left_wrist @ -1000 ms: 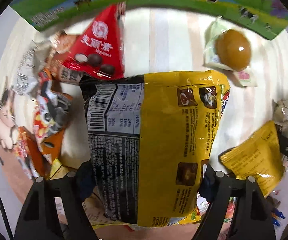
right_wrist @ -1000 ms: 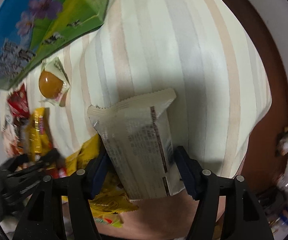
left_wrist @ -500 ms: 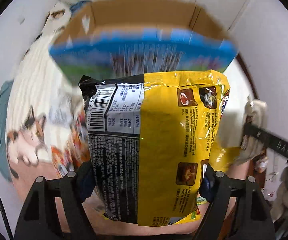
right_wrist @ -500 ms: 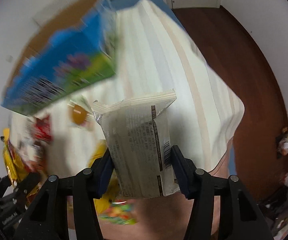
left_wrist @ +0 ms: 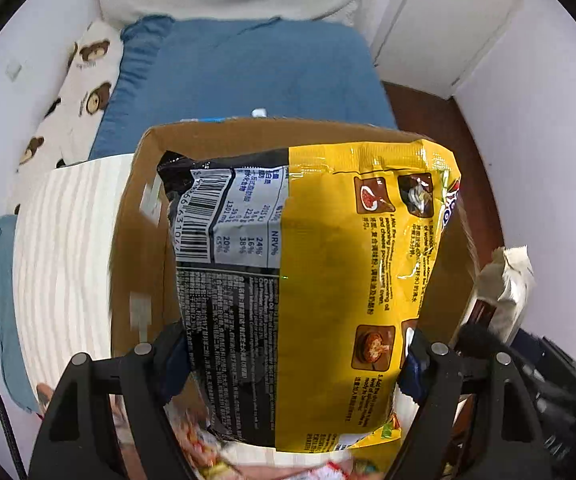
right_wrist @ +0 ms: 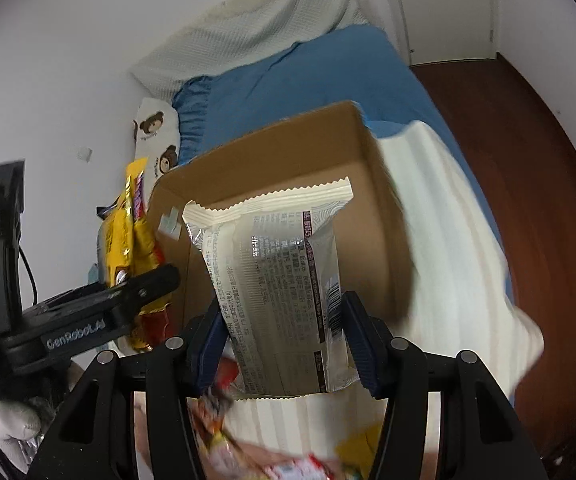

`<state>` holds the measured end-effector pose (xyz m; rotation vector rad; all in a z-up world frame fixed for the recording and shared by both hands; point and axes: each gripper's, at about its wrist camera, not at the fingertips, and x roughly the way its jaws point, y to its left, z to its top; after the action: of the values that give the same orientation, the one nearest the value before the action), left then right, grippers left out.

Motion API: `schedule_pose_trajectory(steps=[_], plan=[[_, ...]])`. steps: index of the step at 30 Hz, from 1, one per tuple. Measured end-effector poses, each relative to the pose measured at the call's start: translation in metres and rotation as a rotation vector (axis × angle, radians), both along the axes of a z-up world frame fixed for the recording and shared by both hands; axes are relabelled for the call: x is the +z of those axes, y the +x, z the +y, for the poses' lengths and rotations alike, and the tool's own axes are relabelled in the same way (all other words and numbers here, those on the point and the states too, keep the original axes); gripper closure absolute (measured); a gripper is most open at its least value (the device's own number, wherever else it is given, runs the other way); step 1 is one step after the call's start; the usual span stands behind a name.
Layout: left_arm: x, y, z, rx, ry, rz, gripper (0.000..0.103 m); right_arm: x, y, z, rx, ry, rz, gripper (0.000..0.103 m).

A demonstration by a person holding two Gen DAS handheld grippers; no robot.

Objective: Organize snacks
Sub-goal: 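Carry both packets into the cardboard box and open both tools to drop them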

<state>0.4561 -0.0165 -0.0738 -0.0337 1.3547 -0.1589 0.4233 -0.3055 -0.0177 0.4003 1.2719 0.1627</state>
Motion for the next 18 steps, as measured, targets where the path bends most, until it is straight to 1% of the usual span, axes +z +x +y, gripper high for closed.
schedule_pose_trajectory(steps=[2, 3, 5, 7, 9, 12, 14, 16, 18], plan=[[-0.018, 0.021, -0.001, 0.012, -0.009, 0.044, 0.023, -0.020, 0.036, 0.012, 0.026, -0.019, 0.042, 0.045], [-0.031, 0.038, 0.002, 0.018, -0.017, 0.077, 0.023, -0.029, 0.044, 0.015, 0.034, -0.024, 0.057, 0.045], [-0.047, 0.061, 0.000, 0.019, -0.016, 0.124, 0.023, -0.048, 0.066, 0.019, 0.057, -0.037, 0.098, 0.045], [-0.061, 0.072, -0.002, 0.024, -0.001, 0.155, 0.023, -0.067, 0.083, 0.027, 0.082, -0.054, 0.134, 0.045], [-0.068, 0.076, -0.006, 0.027, 0.005, 0.180, 0.023, -0.081, 0.102, 0.035, 0.103, -0.076, 0.165, 0.045], [-0.082, 0.082, -0.009, 0.040, 0.018, 0.212, 0.023, -0.102, 0.118, 0.039, 0.123, -0.099, 0.191, 0.045], [-0.091, 0.089, -0.008, 0.049, 0.024, 0.227, 0.023, -0.109, 0.125, 0.039, 0.131, -0.104, 0.205, 0.045], [-0.093, 0.085, -0.012, 0.053, 0.030, 0.251, 0.023, -0.118, 0.136, 0.041, 0.146, -0.106, 0.216, 0.045], [-0.102, 0.090, -0.006, 0.055, 0.032, 0.278, 0.022, -0.121, 0.138, 0.044, 0.169, -0.109, 0.236, 0.043]])
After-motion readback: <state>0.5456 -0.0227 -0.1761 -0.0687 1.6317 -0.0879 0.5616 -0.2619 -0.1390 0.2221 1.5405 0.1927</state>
